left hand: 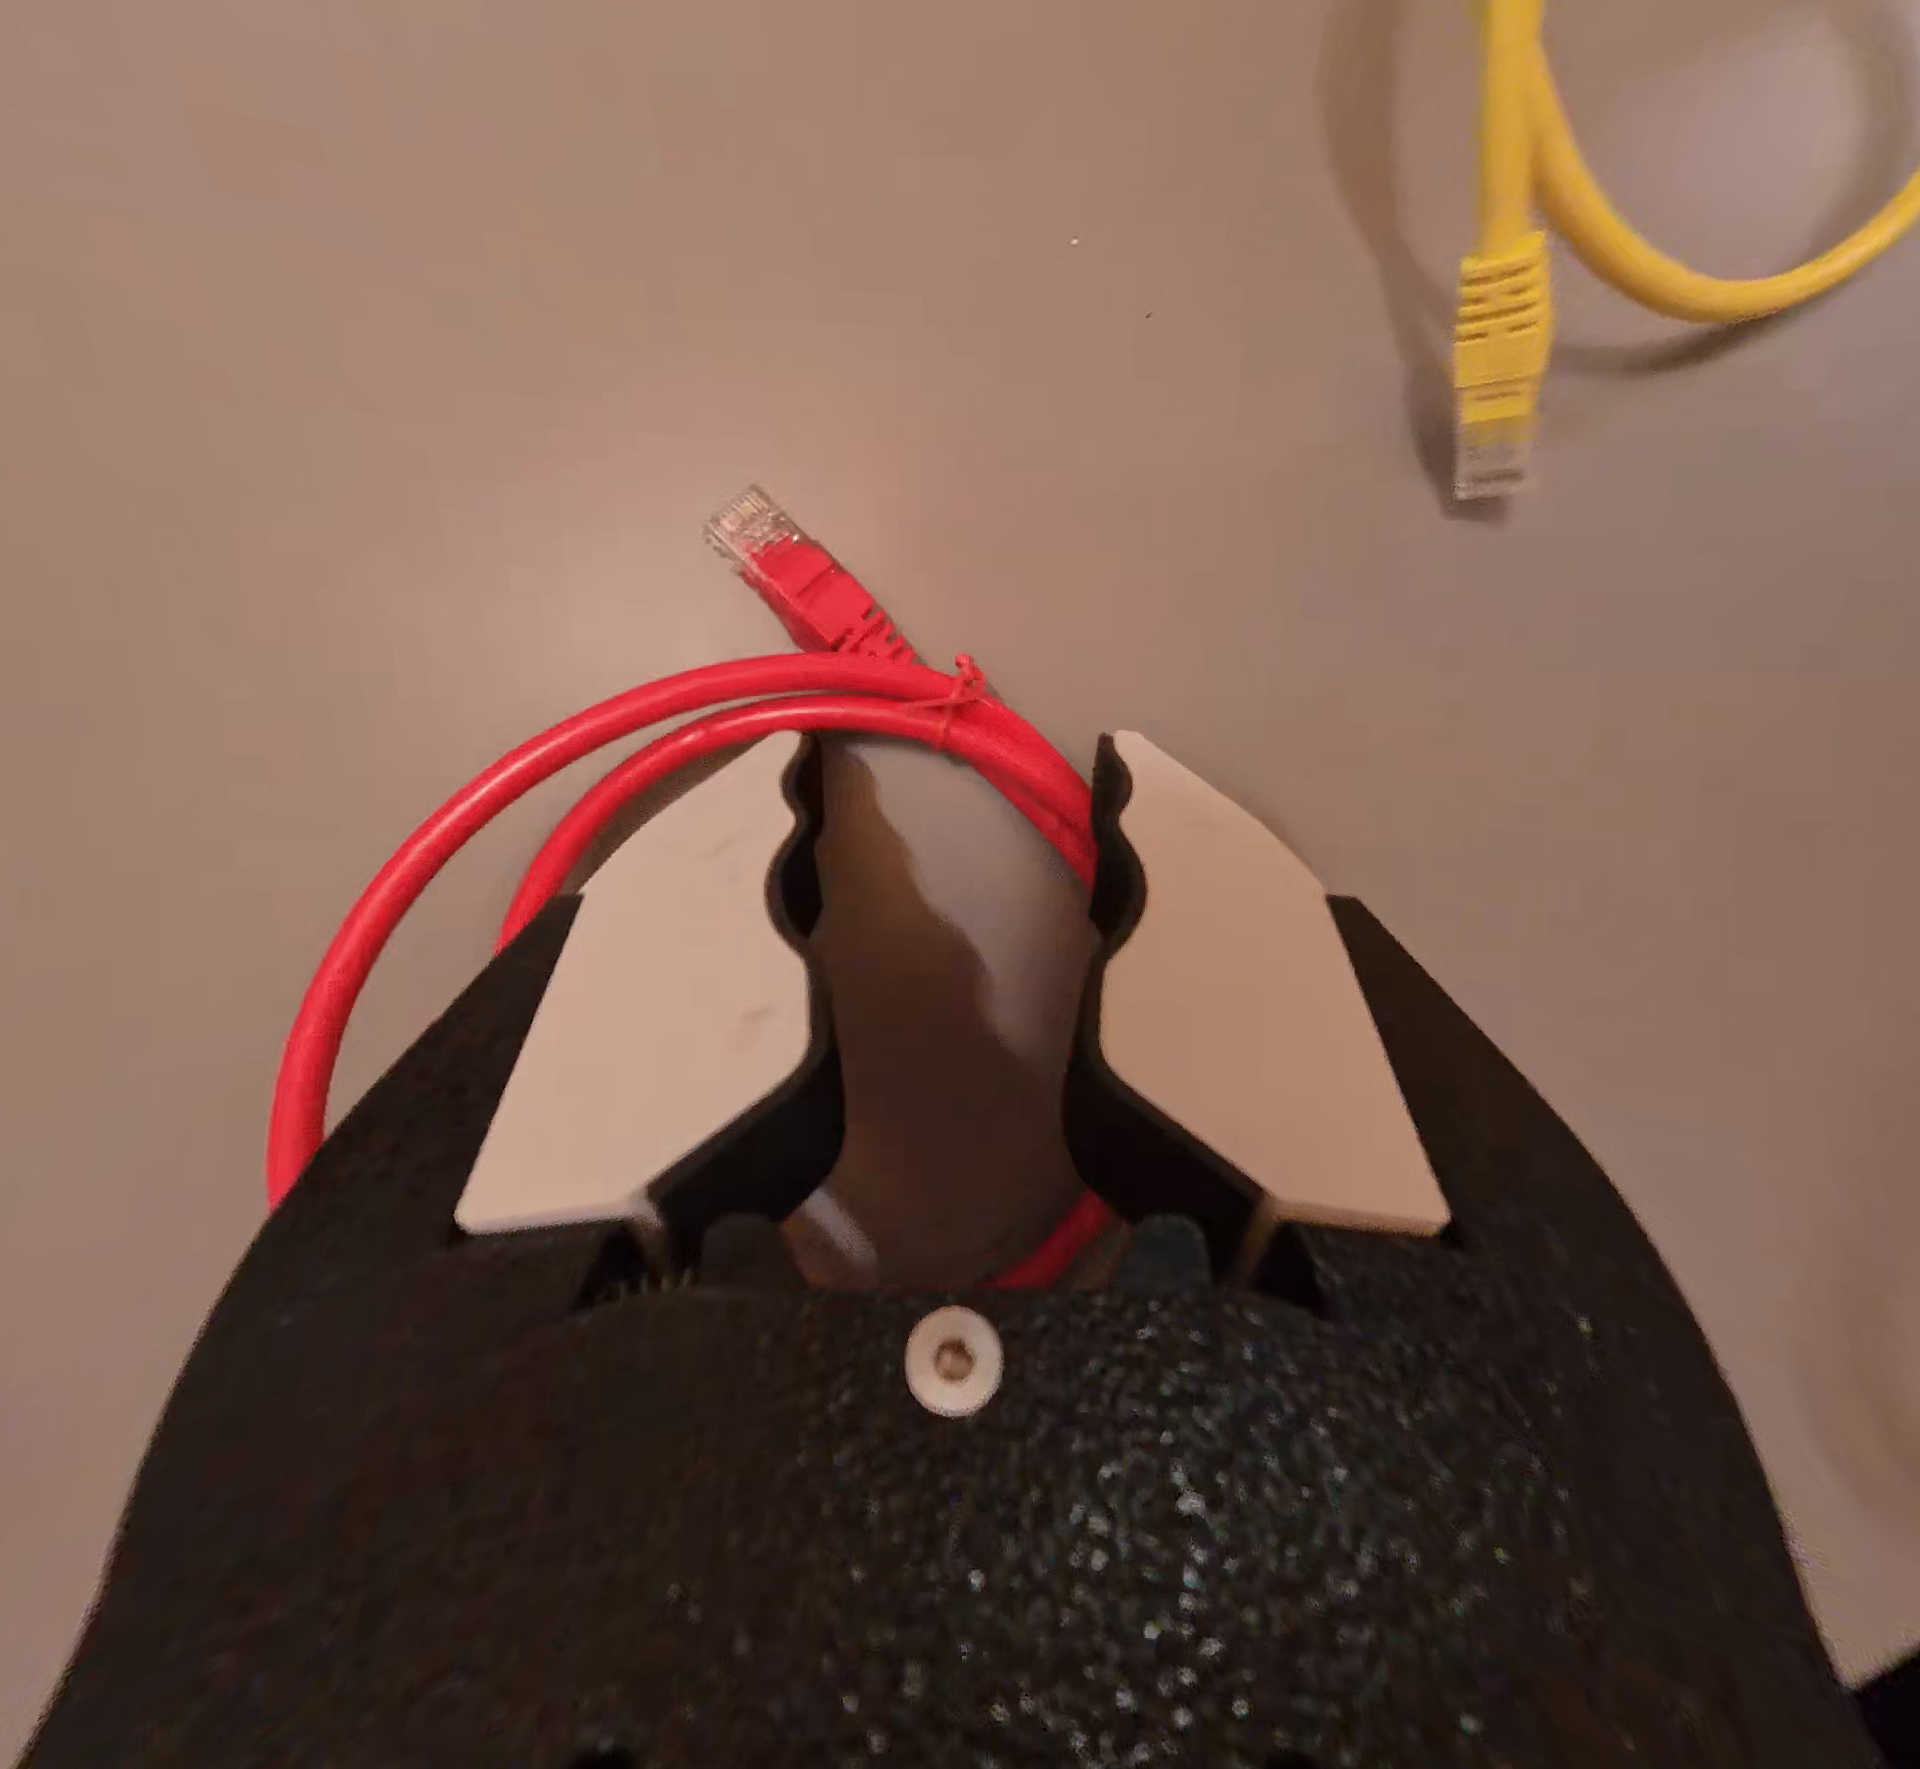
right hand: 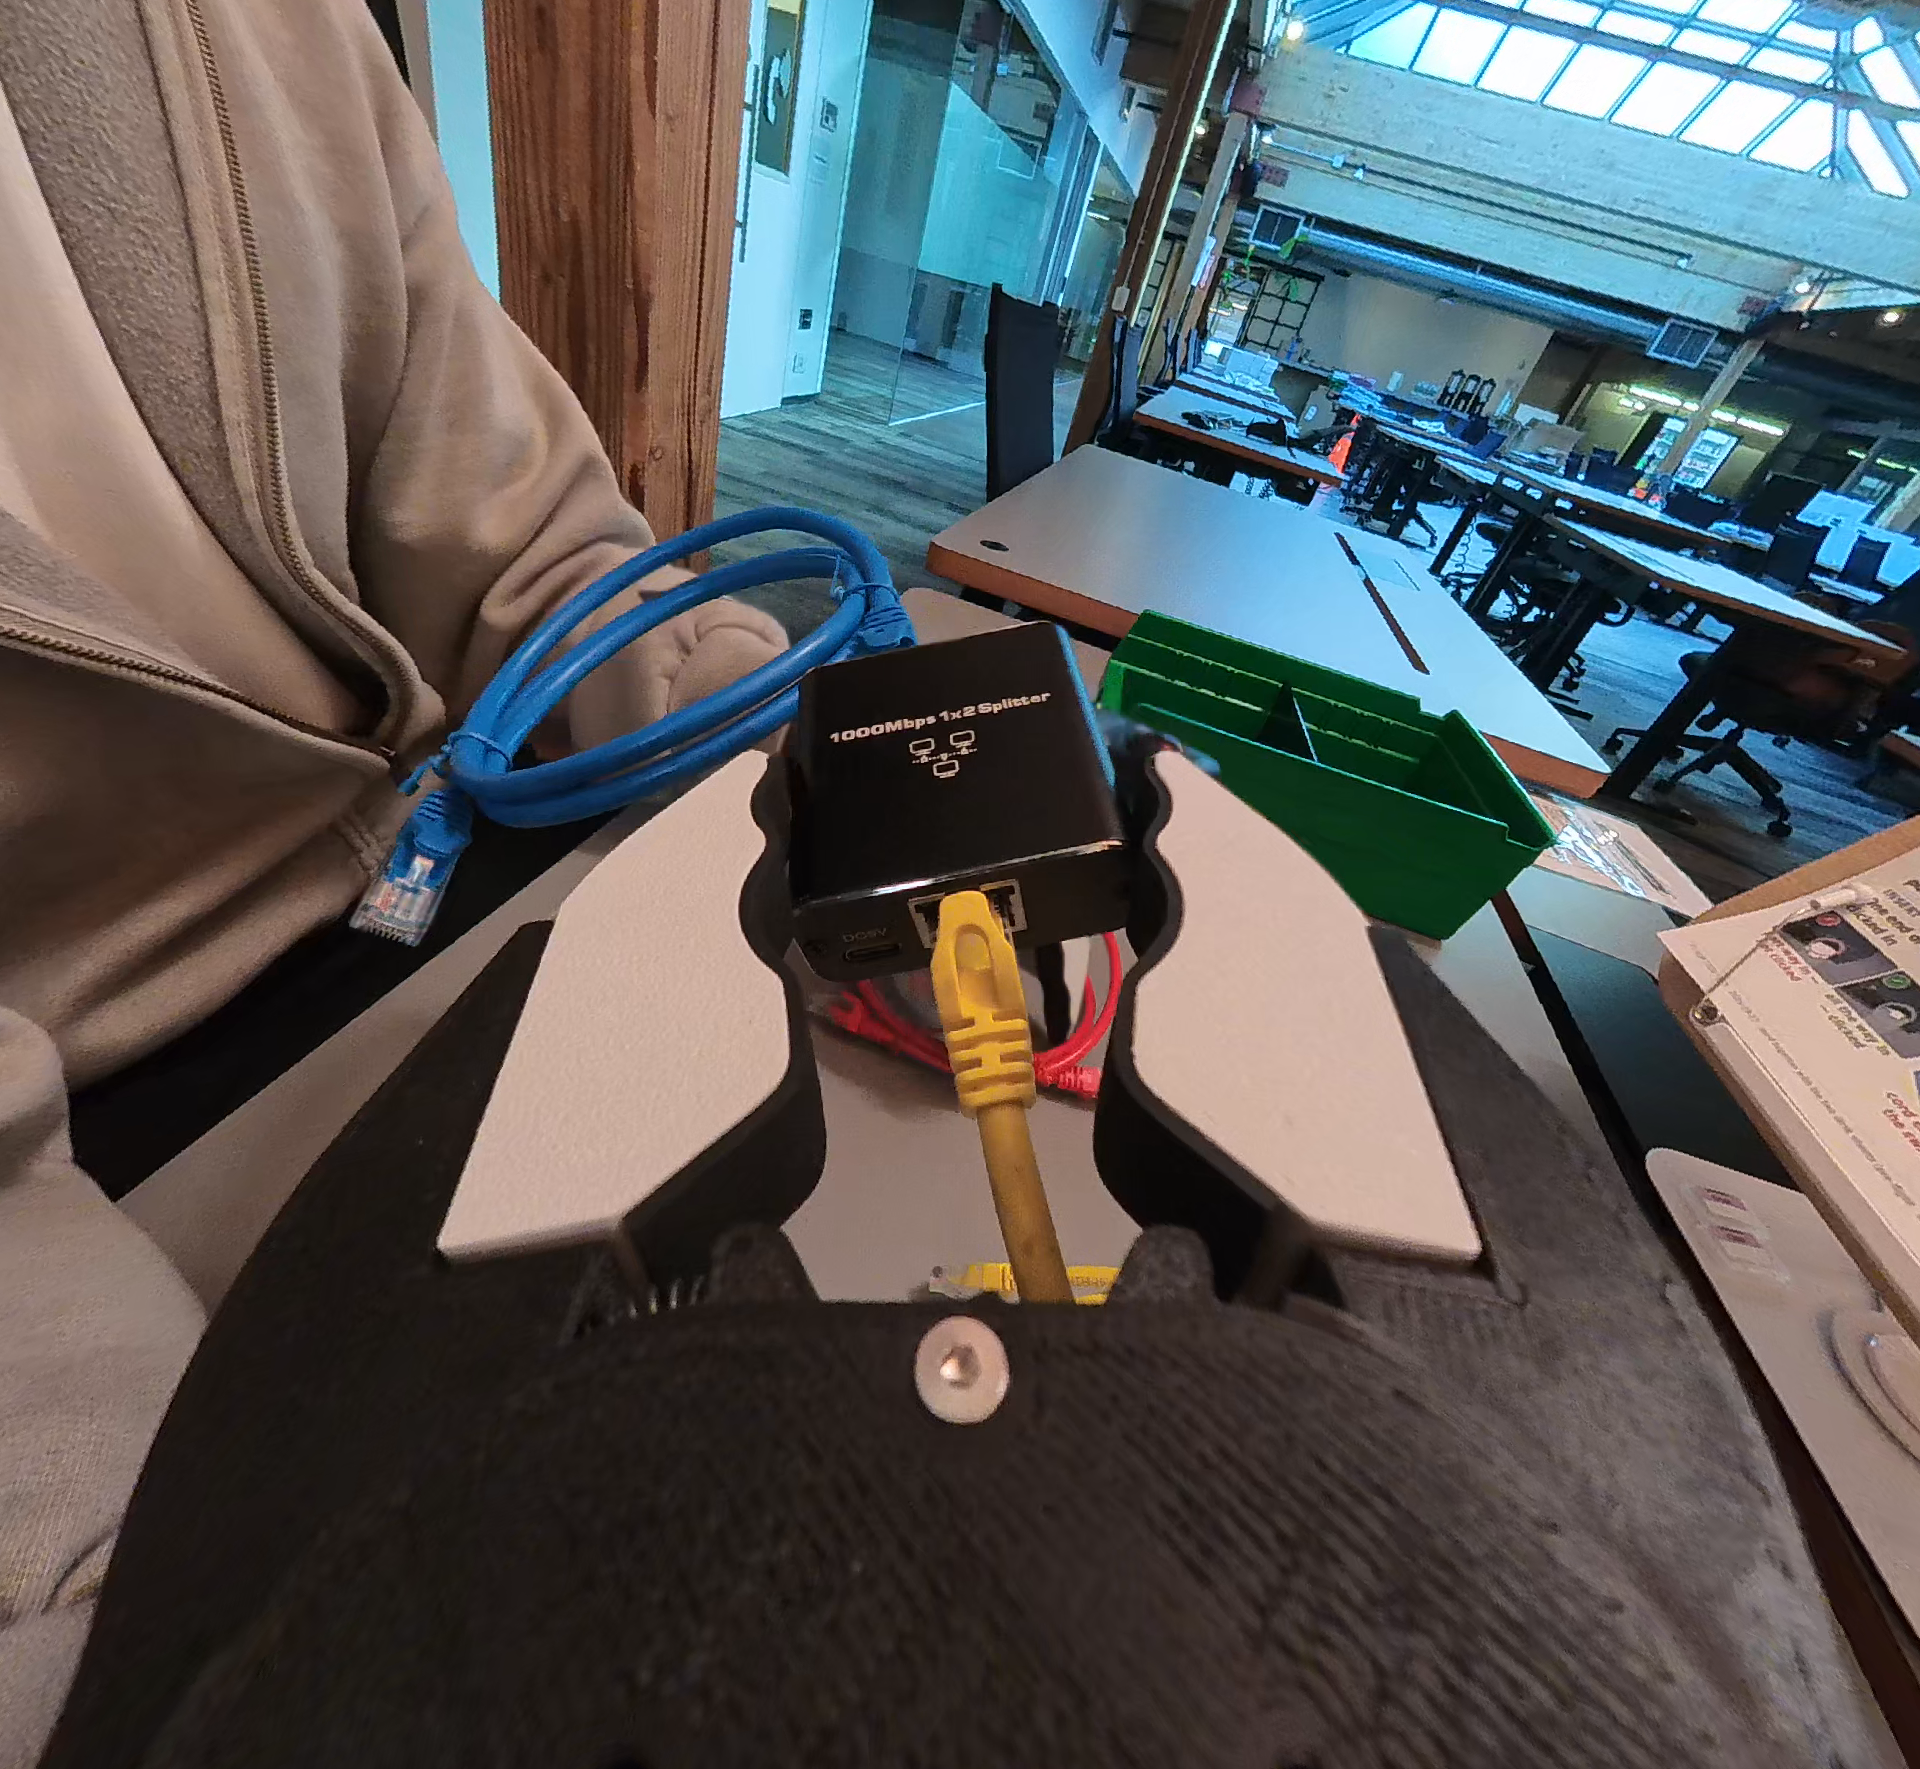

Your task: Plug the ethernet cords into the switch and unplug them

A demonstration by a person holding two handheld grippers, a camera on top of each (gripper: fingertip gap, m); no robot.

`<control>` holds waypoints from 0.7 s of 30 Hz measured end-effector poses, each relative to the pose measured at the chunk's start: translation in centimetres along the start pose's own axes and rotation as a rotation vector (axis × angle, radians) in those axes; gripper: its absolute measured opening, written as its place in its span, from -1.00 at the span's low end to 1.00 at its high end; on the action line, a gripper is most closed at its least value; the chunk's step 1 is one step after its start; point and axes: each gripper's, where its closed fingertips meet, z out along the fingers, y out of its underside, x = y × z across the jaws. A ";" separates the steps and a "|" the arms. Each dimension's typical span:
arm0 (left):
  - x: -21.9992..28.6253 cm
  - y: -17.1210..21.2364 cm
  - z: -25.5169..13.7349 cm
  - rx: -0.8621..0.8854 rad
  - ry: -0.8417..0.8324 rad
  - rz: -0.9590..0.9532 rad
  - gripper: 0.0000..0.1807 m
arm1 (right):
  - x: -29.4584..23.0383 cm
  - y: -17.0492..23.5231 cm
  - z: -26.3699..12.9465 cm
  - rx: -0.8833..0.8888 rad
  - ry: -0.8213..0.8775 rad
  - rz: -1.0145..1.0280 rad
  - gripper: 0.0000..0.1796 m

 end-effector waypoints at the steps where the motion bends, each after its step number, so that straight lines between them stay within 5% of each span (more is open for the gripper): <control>1: 0.0 -0.1 0.6 -0.009 -0.016 0.022 -0.46 | 0.0 0.0 0.0 -0.002 -0.002 -0.001 -0.29; 3: 0.5 -0.3 0.7 -0.006 -0.006 0.145 -0.69 | -0.1 0.1 0.0 -0.003 -0.006 0.001 -0.29; 8: 2.6 3.0 -1.3 -0.098 0.234 0.612 -0.76 | -0.2 -0.1 -0.2 0.007 -0.009 0.000 -0.29; 21: -0.2 1.4 -1.9 0.027 -0.133 0.553 -0.73 | -0.4 0.3 0.3 -0.016 -0.032 0.004 -0.29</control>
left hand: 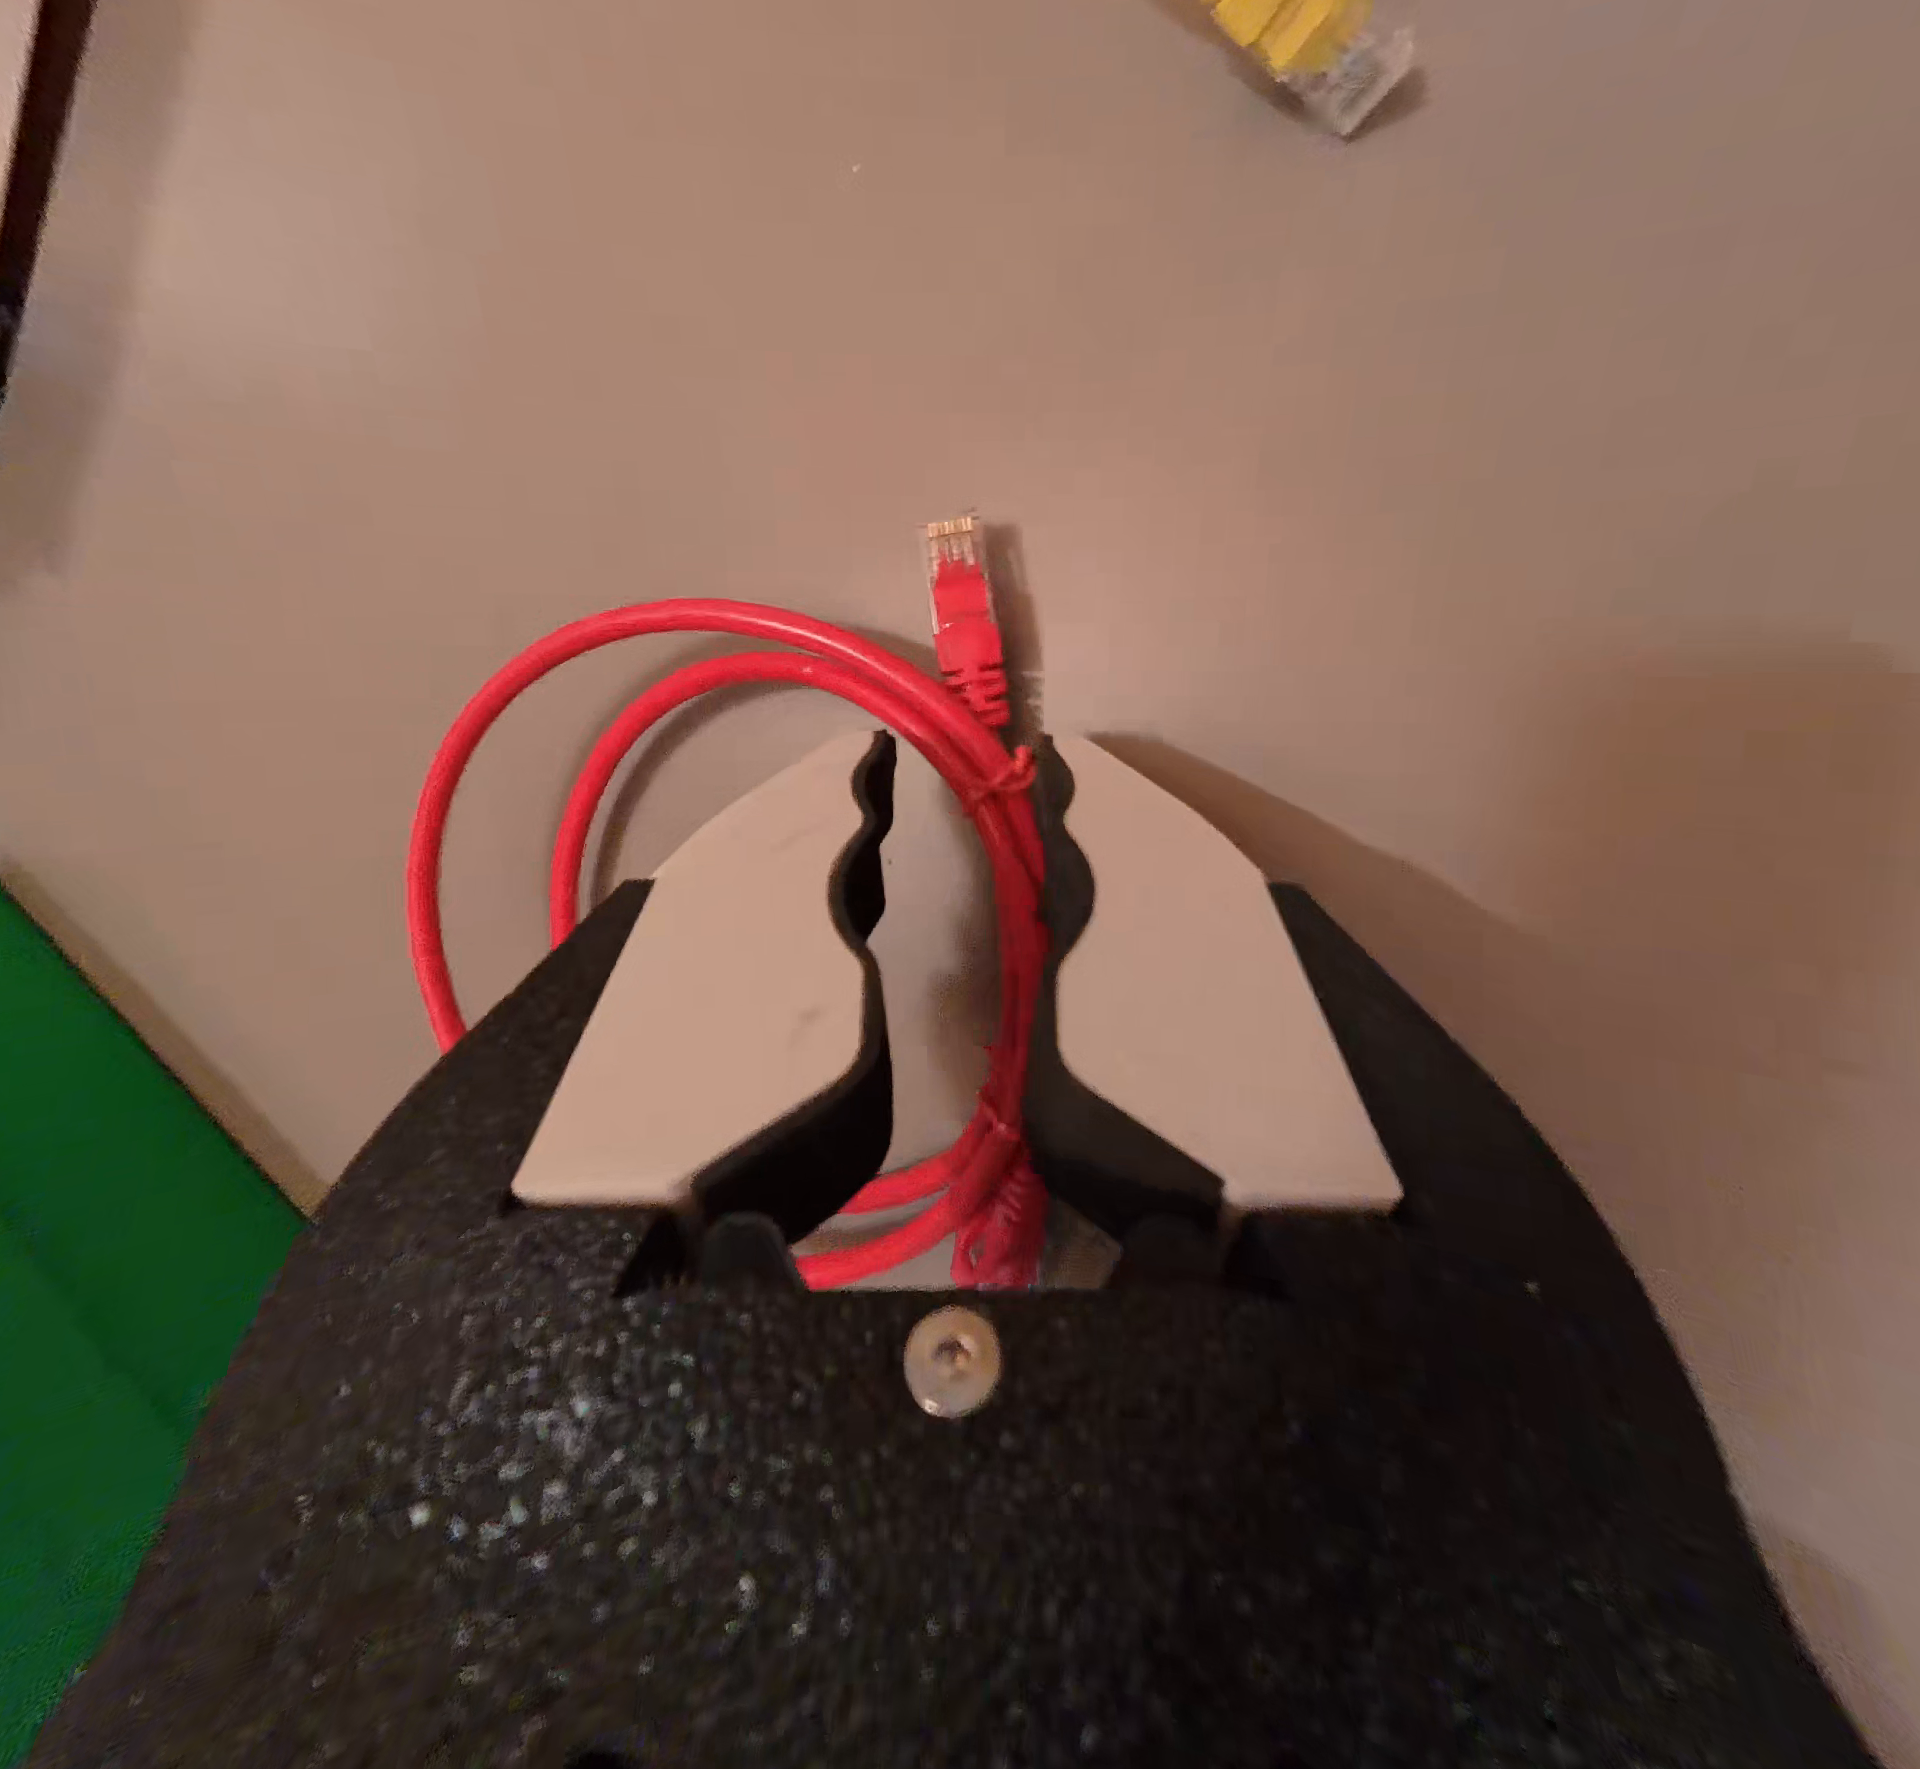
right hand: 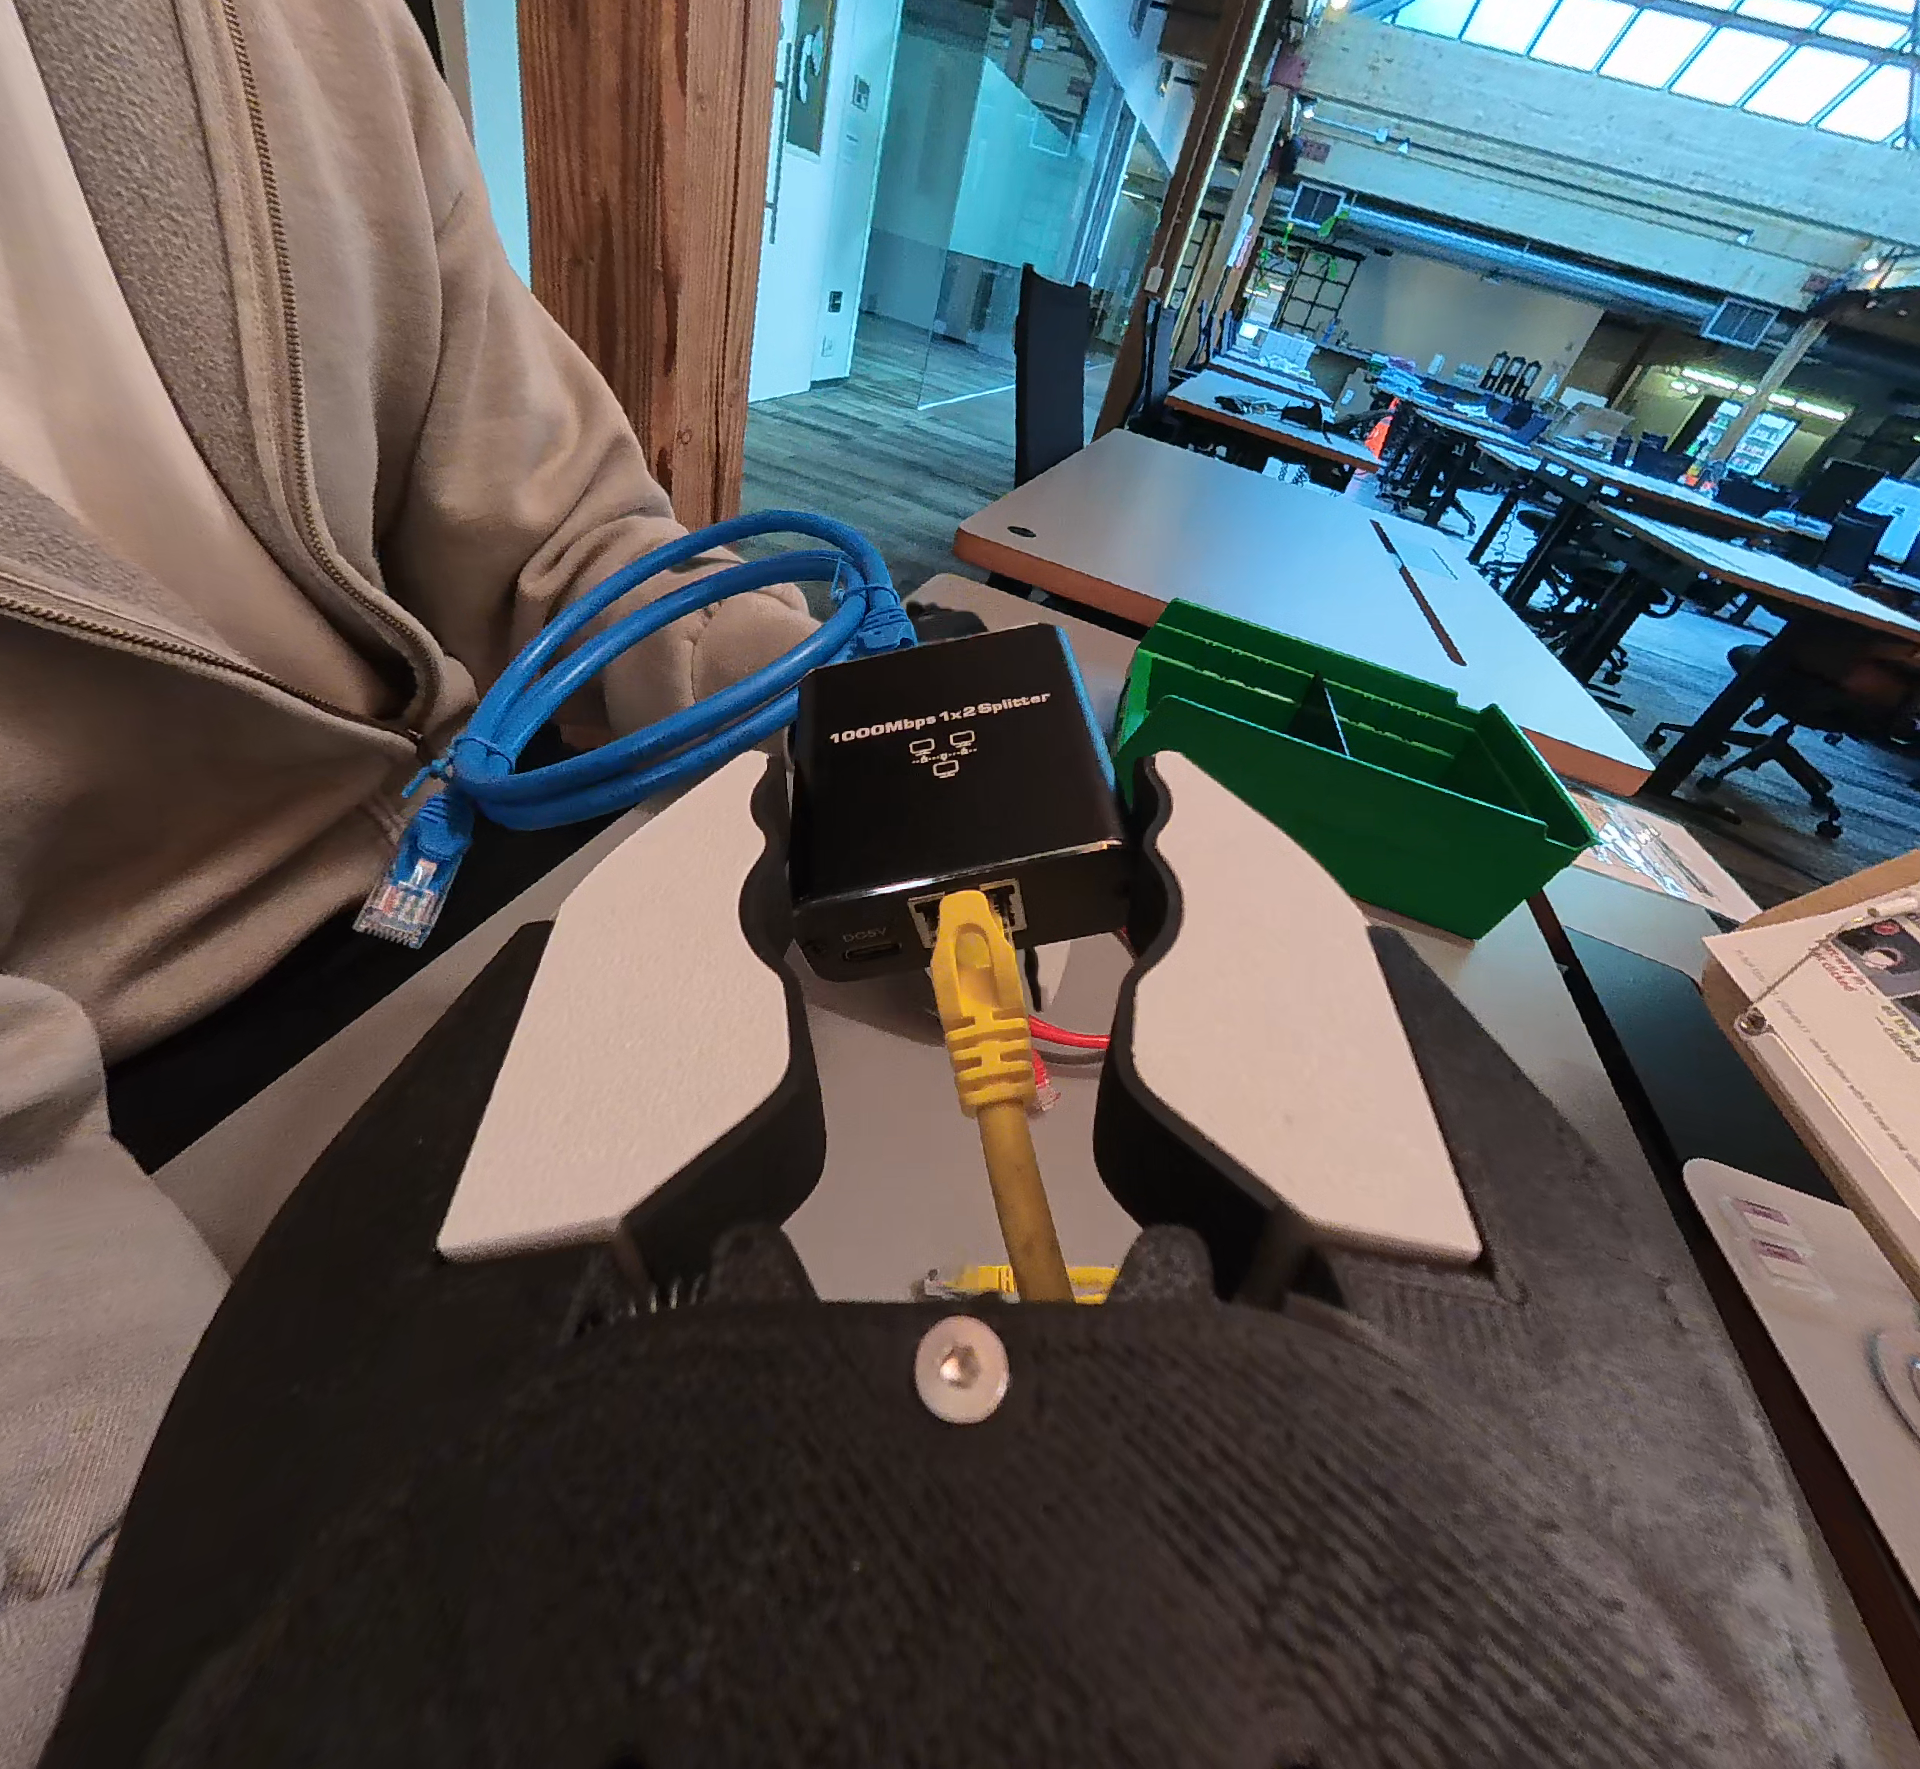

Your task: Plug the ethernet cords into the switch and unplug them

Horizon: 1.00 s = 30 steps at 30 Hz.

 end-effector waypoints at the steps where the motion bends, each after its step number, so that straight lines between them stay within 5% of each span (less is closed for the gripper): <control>1: -0.1 0.3 0.5 -0.024 -0.003 -0.027 -0.72 | 0.0 0.0 0.1 -0.003 -0.004 0.000 -0.29; 10: 0.0 -0.2 1.4 0.140 0.102 -0.148 -0.81 | 0.1 0.5 0.6 -0.019 -0.021 0.014 -0.29; 16: -0.6 -2.3 -3.0 0.348 0.319 -0.240 -0.84 | 0.2 0.4 0.4 -0.013 -0.006 0.011 -0.30; 27: -0.6 -3.0 -7.7 0.370 0.405 -0.188 -0.85 | -0.2 1.1 1.1 -0.062 -0.039 0.018 -0.29; 30: 2.3 -3.7 -10.4 0.413 0.719 -0.236 -0.85 | -0.3 0.9 0.9 -0.053 -0.038 0.014 -0.30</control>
